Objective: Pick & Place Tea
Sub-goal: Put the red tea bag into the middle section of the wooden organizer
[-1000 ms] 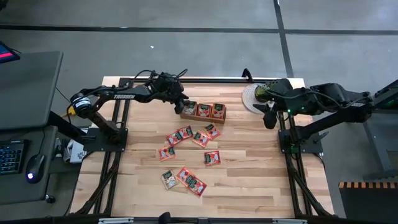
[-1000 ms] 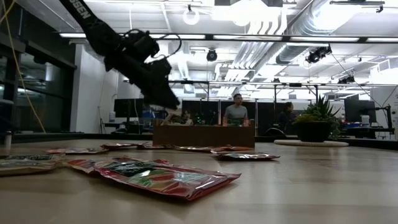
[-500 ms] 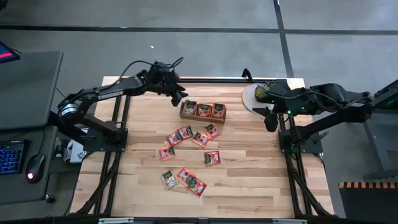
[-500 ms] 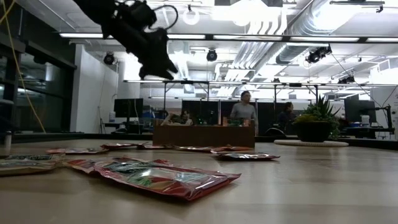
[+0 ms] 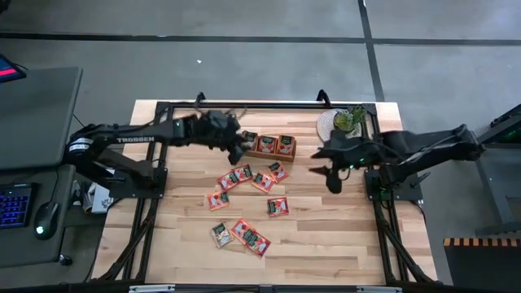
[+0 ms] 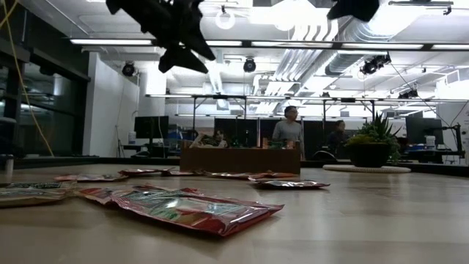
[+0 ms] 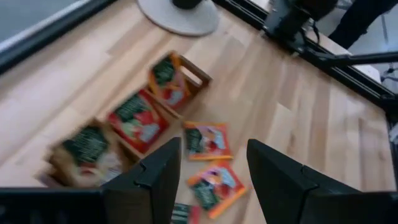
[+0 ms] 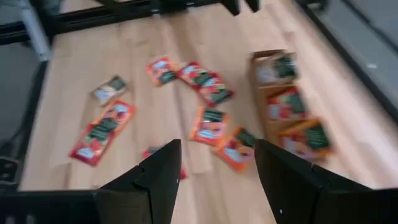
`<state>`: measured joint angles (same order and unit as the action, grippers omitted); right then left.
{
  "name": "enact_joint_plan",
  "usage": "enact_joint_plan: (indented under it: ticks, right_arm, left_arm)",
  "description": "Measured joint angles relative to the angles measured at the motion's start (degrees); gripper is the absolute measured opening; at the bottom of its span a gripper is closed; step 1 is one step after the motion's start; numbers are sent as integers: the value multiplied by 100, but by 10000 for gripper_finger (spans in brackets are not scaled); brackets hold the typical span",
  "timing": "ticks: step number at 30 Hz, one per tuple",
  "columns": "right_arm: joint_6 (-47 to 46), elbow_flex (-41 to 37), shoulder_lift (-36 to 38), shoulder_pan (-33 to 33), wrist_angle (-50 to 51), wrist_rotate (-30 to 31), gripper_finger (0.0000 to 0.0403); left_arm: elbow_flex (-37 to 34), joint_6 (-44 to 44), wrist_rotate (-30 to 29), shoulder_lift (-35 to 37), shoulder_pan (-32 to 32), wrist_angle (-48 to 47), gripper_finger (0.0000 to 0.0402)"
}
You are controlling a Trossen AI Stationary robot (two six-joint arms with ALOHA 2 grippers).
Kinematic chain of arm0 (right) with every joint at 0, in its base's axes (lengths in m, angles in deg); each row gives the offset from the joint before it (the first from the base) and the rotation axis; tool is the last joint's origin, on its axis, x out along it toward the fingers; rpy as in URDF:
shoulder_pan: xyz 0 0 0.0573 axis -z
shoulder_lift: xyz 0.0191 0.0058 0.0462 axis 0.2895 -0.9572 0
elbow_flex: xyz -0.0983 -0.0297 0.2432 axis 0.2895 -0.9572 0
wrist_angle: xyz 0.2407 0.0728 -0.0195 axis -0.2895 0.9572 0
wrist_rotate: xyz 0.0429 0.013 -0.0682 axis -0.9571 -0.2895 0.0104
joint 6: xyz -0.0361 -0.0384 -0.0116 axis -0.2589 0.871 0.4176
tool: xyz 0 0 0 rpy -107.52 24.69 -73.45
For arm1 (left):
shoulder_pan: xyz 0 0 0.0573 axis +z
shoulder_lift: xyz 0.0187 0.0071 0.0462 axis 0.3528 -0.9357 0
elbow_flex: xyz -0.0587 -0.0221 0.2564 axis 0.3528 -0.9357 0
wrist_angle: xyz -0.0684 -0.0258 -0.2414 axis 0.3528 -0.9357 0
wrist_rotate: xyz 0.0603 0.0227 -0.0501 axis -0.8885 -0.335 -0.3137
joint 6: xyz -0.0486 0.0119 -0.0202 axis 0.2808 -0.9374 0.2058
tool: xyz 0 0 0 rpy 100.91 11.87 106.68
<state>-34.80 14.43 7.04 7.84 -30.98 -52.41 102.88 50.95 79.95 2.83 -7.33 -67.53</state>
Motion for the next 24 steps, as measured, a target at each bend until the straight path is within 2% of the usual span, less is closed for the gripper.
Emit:
enact_joint_plan:
  ticks: [6, 11, 16, 21, 24]
  right_arm:
    - [-77, -1197, -2, 110, -1733, -880, 197]
    - [-89, -1931, -2, 127, -2687, -1087, 173]
    - [42, -2441, -2, 126, -3416, -1215, 114]
    - [117, -2638, -48, 127, -3699, -1180, 19]
    - [269, -2644, -224, 127, -3803, -1145, 11]
  left_arm:
    - [-17, 955, -1059, -223, -1102, -8, 182]
    - [-10, 1815, -1591, -555, -1906, 235, 182]
    - [-18, 2818, -2011, -1126, -2549, 532, 182]
    - [-15, 3844, -2228, -1675, -2930, 1014, 182]
    - [-4, 4311, -2229, -2014, -3040, 1432, 182]
